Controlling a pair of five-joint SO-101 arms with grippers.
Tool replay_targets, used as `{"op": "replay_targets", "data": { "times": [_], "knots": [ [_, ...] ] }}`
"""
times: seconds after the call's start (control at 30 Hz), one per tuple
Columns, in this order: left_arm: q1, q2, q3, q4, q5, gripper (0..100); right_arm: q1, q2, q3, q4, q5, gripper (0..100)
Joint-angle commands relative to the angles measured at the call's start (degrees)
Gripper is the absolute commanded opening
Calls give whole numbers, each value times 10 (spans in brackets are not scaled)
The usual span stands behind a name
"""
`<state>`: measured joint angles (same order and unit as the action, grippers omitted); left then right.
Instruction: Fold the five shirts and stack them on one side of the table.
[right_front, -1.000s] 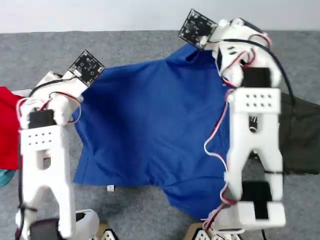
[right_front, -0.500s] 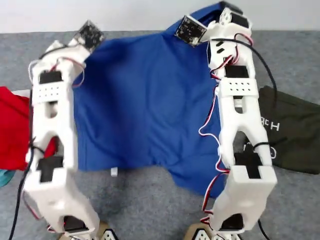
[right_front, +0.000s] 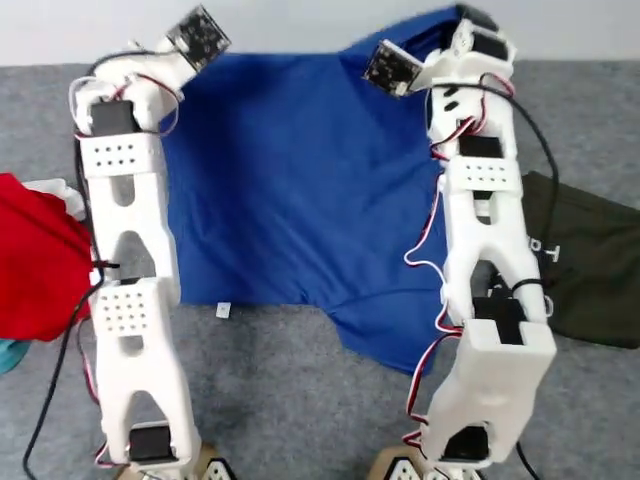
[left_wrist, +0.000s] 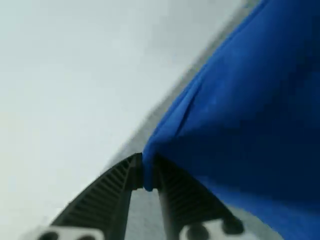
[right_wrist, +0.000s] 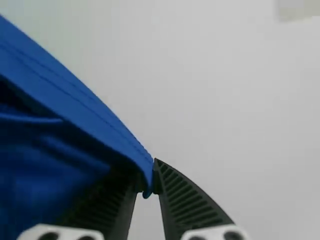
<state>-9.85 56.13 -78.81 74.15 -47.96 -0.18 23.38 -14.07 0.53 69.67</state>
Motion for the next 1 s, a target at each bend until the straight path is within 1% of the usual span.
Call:
{"op": "replay_targets", "data": {
  "times": [0.0,0.1,0.17,0.23,0.33,0.5,0.6,0.73,0.97],
  "knots": [
    [6,17,-105,128,-6,5,19,-58,-6,107,4,10],
    [9,40,-151,222,-6,5,21,-87,-6,200,-20,10],
    [11,52,-171,266,-4,5,21,-106,-6,263,-32,10],
    [8,56,-170,265,4,5,21,-125,-6,331,-44,10],
    [5,50,-156,265,29,5,20,-150,-6,421,-86,10],
    [11,9,-96,265,46,5,19,-176,-7,538,-123,10],
    [12,-44,-22,265,46,5,20,-185,-7,590,-141,10],
    [14,-139,125,265,39,6,20,-204,-7,660,-147,10],
    [25,-310,422,265,-28,6,18,-245,-7,791,-147,10]
  ]
}}
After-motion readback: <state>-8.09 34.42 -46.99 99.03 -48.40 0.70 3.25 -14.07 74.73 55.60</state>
